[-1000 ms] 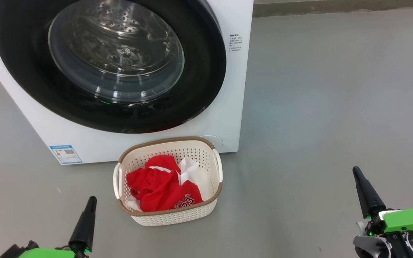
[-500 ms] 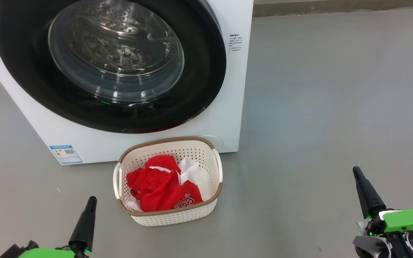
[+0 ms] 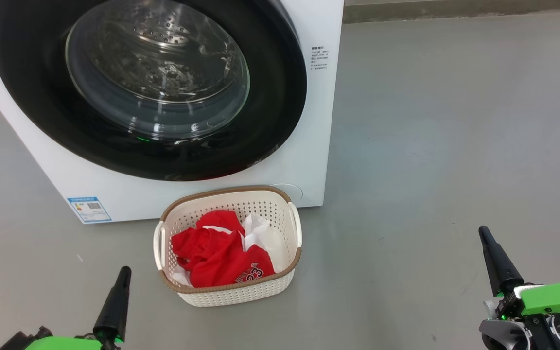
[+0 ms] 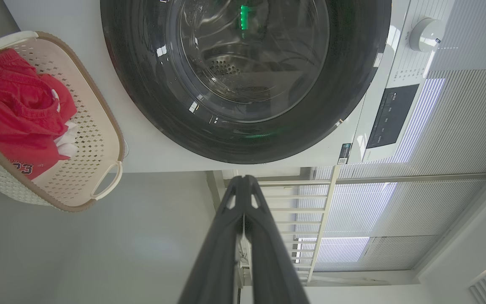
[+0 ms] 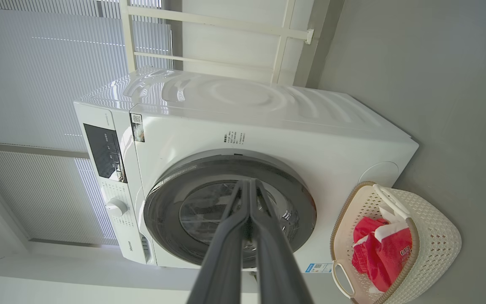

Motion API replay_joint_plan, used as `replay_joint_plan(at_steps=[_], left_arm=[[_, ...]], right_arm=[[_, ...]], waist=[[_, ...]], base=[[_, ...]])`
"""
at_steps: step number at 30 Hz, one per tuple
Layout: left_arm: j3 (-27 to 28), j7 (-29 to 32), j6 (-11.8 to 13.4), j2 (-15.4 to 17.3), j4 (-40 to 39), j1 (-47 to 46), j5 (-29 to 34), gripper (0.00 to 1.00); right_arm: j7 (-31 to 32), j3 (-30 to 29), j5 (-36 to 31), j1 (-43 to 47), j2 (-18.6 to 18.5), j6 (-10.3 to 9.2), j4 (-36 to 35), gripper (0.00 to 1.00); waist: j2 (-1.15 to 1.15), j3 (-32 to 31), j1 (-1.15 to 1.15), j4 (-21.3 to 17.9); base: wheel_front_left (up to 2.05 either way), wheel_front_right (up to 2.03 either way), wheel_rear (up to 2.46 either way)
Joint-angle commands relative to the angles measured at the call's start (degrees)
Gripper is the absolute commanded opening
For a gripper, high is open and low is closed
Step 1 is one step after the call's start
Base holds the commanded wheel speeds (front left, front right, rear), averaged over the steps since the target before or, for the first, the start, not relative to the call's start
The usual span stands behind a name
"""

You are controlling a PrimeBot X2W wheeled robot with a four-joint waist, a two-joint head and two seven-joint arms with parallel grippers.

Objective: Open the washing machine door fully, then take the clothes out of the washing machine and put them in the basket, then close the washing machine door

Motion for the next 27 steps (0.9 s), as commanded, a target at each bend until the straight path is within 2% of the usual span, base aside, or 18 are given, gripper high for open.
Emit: replay_joint_plan(at_steps=[1,27], left_arm=[[2.0,0.3,-0.4,1.0,-1.2,-2.2,-0.4,0.0],[1.9,0.3,-0.4,1.0,-1.2,-2.2,-0.4,0.0]], right_arm=[[0.3,0.9,0.3,-2.4,-0.8,0.02,-1.4,0.0],[0.4,0.8,0.3,-2.5,-0.8,0.02,-1.4,0.0]], waist=[[0.0,0.0,0.0,0.0],[0.0,0.0,0.0,0.0]], base=[[0.0,0.0,0.0],[0.0,0.0,0.0]])
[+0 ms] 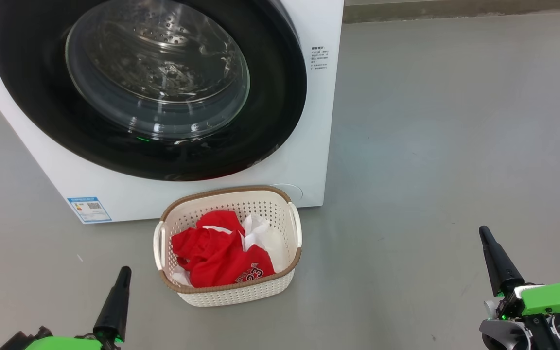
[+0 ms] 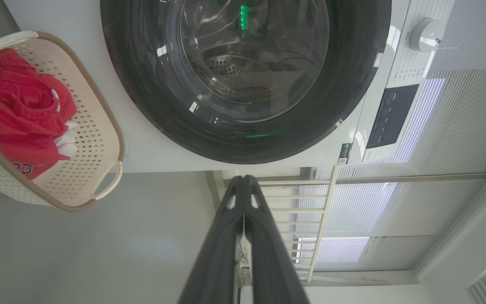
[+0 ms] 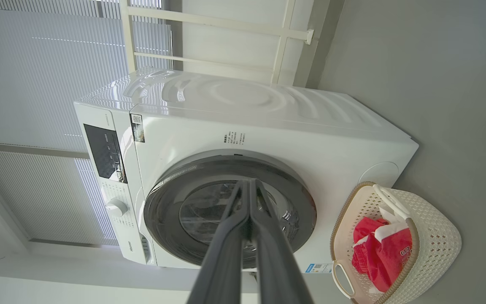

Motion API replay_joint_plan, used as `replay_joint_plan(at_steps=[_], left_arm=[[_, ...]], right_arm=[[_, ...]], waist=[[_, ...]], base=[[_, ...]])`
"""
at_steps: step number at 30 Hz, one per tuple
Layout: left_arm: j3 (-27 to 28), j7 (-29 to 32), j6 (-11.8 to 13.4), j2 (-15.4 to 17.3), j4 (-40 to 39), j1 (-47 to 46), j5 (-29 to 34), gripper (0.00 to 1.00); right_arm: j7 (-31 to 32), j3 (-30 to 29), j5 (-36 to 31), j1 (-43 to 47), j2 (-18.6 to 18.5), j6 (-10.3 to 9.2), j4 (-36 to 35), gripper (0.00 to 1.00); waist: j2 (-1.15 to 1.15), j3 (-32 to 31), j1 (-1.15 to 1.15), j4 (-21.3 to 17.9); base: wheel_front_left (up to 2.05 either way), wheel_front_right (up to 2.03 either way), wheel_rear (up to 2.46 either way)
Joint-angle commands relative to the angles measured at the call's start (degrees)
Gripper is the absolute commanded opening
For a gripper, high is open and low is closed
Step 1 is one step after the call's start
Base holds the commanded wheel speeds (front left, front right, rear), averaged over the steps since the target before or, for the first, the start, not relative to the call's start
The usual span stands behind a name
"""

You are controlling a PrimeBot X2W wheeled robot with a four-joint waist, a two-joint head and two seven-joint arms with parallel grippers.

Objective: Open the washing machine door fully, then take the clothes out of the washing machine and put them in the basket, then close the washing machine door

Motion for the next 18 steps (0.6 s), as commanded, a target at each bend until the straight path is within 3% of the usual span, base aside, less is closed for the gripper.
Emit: replay_joint_plan(at_steps=[1,18], left_arm=[[1.9,0.3,-0.4,1.0,-1.2,-2.2,-0.4,0.0],[1.9,0.3,-0.4,1.0,-1.2,-2.2,-0.4,0.0]], right_arm=[[0.3,0.9,0.3,-2.5,-0.8,0.03,-1.4,0.0],[0.3,0.9,0.3,-2.5,-0.8,0.03,-1.4,0.0]], waist=[[0.0,0.0,0.0,0.0],[0.0,0.0,0.0,0.0]], base=[[0.0,0.0,0.0],[0.0,0.0,0.0]])
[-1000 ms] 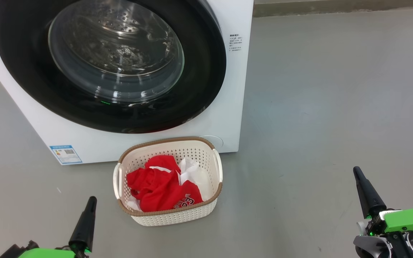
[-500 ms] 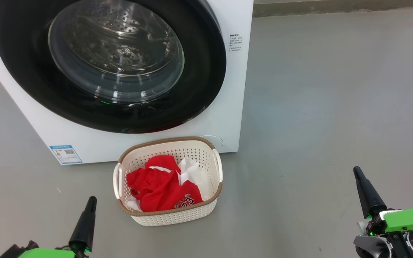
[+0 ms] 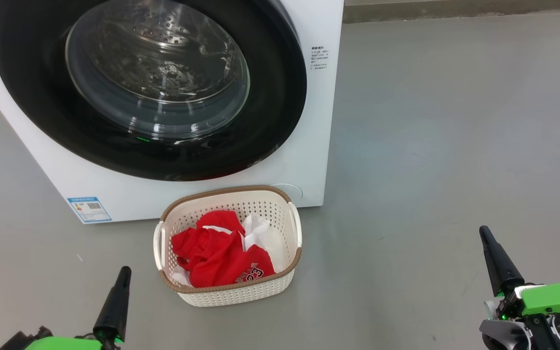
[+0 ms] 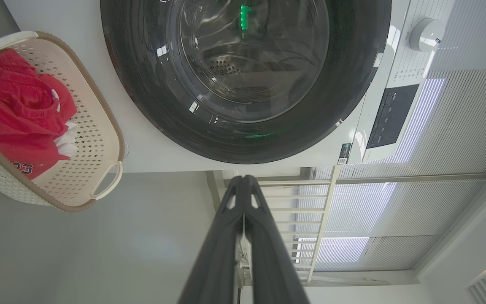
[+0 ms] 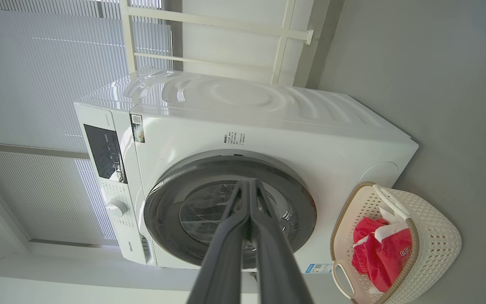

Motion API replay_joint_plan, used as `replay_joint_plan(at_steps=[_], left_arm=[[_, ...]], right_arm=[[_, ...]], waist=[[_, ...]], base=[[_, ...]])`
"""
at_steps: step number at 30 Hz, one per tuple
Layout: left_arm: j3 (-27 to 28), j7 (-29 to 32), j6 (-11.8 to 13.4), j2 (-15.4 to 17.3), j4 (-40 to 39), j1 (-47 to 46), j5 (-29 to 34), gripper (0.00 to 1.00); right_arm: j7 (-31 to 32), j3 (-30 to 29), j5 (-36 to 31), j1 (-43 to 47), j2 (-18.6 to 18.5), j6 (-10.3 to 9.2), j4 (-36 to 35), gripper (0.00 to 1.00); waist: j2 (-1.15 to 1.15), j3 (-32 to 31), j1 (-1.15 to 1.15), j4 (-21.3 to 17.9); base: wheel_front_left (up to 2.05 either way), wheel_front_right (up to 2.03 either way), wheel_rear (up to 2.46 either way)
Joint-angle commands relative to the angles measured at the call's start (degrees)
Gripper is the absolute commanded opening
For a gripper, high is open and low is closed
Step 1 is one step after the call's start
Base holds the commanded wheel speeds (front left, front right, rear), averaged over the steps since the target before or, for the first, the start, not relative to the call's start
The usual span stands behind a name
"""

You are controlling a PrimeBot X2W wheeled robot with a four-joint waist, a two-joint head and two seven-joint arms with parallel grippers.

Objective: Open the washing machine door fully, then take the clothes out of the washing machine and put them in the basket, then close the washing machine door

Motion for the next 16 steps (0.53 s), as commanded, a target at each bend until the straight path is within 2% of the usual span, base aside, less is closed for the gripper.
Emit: replay_joint_plan(at_steps=[1,16], left_arm=[[1.9,0.3,-0.4,1.0,-1.2,-2.2,-0.4,0.0],[1.9,0.3,-0.4,1.0,-1.2,-2.2,-0.4,0.0]], right_arm=[[0.3,0.9,0.3,-2.5,-0.8,0.03,-1.4,0.0],[0.3,0.9,0.2,-2.5,-0.8,0.03,-1.4,0.0]], waist=[[0.0,0.0,0.0,0.0],[0.0,0.0,0.0,0.0]], base=[[0.0,0.0,0.0],[0.0,0.0,0.0]])
